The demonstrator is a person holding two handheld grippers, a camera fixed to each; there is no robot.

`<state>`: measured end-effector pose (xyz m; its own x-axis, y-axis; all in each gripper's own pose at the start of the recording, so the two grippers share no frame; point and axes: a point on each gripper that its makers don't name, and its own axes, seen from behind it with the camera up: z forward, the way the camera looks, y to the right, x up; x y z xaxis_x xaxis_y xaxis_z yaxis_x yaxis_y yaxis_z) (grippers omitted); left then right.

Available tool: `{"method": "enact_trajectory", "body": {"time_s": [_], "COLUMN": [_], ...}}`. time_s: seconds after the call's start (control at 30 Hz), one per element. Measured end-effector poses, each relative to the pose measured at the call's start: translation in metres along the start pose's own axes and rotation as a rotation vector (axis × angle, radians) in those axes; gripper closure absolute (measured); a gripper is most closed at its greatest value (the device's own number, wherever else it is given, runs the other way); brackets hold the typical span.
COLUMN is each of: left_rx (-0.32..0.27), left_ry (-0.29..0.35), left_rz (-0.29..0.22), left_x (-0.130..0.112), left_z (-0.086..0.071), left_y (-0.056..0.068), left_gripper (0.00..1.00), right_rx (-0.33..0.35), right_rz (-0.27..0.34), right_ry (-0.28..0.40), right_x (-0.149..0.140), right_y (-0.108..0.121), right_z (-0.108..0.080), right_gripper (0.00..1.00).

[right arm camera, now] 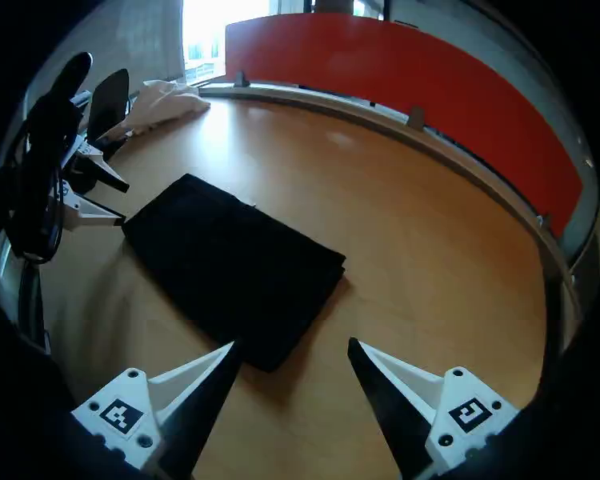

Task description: Fold towel

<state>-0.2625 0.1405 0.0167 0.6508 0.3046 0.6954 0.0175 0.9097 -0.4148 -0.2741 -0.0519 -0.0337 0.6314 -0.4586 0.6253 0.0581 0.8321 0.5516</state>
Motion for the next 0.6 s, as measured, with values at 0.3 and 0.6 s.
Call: {"method": "enact_trajectory", "body": {"time_s": [0.3, 0.6], "left_rx": [0.022, 0.055], "left_ry": [0.013, 0.026], "left_rz": [-0.049, -0.1], "left_x": [-0.011, -0.025], "left_z": [-0.012, -0.025], "left_y": [-0.005, -0.009], "left_gripper": [0.01, 0.02], "right_rx": [0.028, 0.071], "right_rz": [-0.031, -0.083], "right_ry": [0.002, 0.004], "right_x": [0.001, 0.003], "right_y": [-0.004, -0.014], "right_z": [0.002, 0.007], "right_gripper": [0.0, 0.0]}}
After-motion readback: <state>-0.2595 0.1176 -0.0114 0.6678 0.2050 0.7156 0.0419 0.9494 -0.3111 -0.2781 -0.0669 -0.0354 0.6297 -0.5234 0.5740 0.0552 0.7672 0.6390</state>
